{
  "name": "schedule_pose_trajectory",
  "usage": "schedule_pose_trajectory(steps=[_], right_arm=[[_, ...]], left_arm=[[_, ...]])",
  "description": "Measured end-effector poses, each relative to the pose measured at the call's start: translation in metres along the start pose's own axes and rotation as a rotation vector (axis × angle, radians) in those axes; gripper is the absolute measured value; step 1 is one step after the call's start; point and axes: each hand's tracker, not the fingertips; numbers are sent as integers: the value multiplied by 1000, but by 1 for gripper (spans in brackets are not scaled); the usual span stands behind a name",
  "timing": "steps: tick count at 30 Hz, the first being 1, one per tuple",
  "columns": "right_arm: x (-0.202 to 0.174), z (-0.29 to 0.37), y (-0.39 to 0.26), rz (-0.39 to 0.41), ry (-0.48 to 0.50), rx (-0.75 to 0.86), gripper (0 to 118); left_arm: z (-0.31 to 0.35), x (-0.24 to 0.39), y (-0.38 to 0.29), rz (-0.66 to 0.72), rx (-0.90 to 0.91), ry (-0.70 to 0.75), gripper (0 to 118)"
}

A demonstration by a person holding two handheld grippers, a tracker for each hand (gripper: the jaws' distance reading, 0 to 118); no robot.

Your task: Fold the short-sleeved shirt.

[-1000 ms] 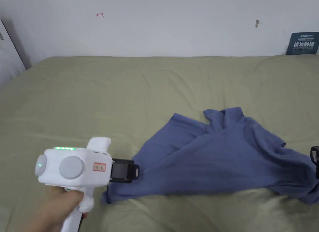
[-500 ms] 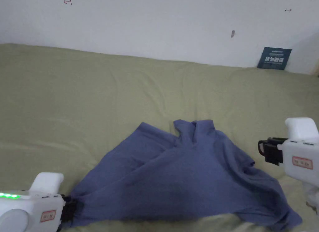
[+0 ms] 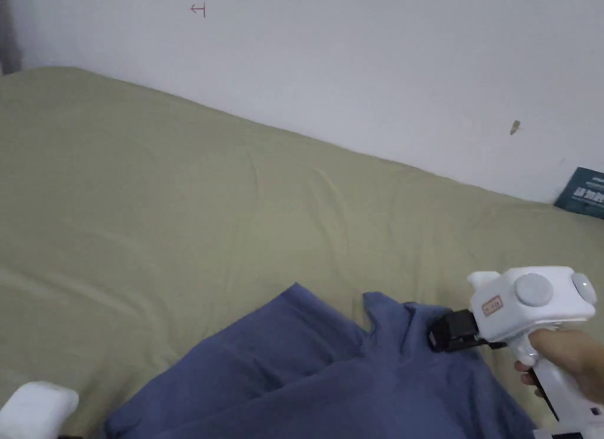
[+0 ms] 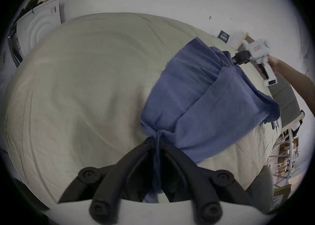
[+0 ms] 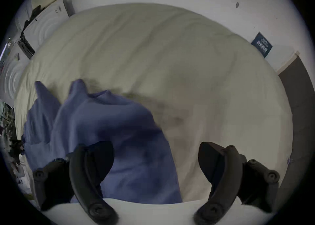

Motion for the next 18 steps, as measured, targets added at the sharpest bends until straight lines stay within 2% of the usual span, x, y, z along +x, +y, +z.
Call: schedule_pose_trajectory(steps=[2, 3, 4, 5, 6, 7, 8, 10, 11, 12, 13, 15, 18], right_arm=[[10, -15, 1, 14, 30, -19, 96], [10, -11, 0, 6, 17, -16, 90], [12, -6, 0, -23, 23, -21, 77], [2, 9, -6, -51, 23, -14, 56], [0, 17, -7, -57, 12, -8, 0], [-5, 23, -9, -51, 11, -8, 0], [-14, 32, -12, -9, -63, 4, 0], [-31, 61, -18, 19, -55, 33, 0], [-31, 73, -22, -6, 10, 46, 0], [-33, 87, -26, -50, 13, 72, 0], [-22, 68, -15, -65, -1, 126, 0], [-21, 96, -19, -56, 0, 219, 0], [-19, 146, -17, -55, 12, 345, 0]], left_arm=[[1, 0, -1, 0, 8, -4, 7], [1, 1, -2, 8, 12, -8, 7], [-1, -9, -2, 14, 14, -10, 7], [-2, -12, -2, 17, 16, -10, 7], [-2, -12, -2, 19, 19, -10, 7], [-1, -12, -1, 22, 19, -9, 7], [-1, -10, -1, 29, 17, -6, 7], [1, -9, 0, 38, 26, -5, 7], [4, -10, 0, 42, 33, -7, 7], [5, -11, 0, 44, 51, -5, 7], [11, -12, 2, 53, 79, -2, 7], [25, -15, 12, 88, 142, -42, 7], [51, -14, 41, 28, 222, -65, 7]])
